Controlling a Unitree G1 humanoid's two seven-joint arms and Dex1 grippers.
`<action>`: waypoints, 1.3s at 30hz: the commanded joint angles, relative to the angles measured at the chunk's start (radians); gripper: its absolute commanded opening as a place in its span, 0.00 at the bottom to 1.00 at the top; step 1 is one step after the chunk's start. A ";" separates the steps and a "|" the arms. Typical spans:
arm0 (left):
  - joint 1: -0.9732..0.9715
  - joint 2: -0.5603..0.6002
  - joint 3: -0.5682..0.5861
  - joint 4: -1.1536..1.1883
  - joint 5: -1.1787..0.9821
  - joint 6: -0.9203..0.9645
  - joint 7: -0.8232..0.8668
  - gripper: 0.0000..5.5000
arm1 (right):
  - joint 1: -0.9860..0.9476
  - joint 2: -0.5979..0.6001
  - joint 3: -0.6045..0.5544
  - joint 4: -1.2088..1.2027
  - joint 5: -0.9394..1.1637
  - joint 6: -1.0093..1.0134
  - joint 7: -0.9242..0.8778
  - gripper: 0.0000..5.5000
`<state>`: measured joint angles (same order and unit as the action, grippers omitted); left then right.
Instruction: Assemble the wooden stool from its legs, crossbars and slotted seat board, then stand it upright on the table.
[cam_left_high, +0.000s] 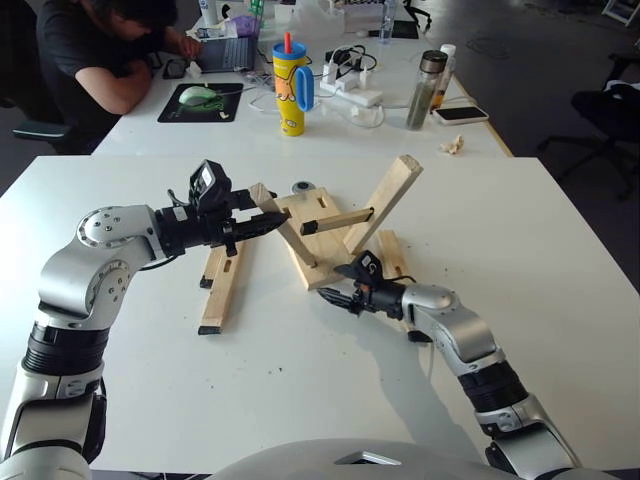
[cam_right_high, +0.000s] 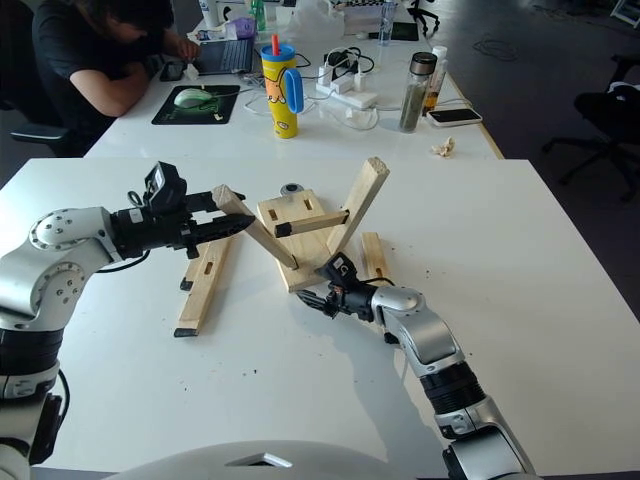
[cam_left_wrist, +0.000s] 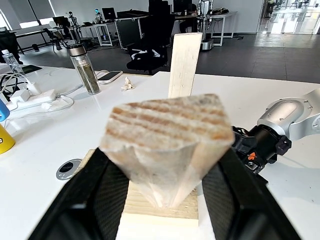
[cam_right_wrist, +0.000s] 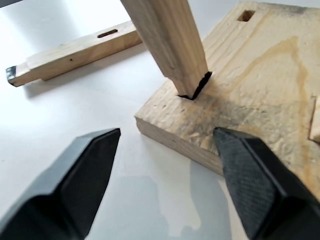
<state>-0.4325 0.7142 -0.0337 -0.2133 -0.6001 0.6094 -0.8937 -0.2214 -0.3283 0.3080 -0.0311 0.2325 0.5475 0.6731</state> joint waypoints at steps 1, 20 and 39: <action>0.034 -0.005 -0.131 0.069 0.066 0.075 -0.036 0.36 | 0.036 -0.001 0.045 0.047 -0.010 0.093 0.011 0.63; -0.027 -0.094 -0.257 0.211 0.124 0.071 -0.065 0.36 | 0.019 -0.003 0.088 0.082 -0.008 0.116 0.049 0.63; -0.050 -0.059 -0.306 0.319 0.184 0.017 -0.123 0.36 | -0.008 0.134 -0.197 -0.380 0.120 -0.070 -0.198 0.32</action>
<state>-0.6029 0.6526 -0.2088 0.0282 -0.5059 0.5257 -0.9860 -0.1967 -0.1944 0.0895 -0.3939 0.4581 0.5559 0.5452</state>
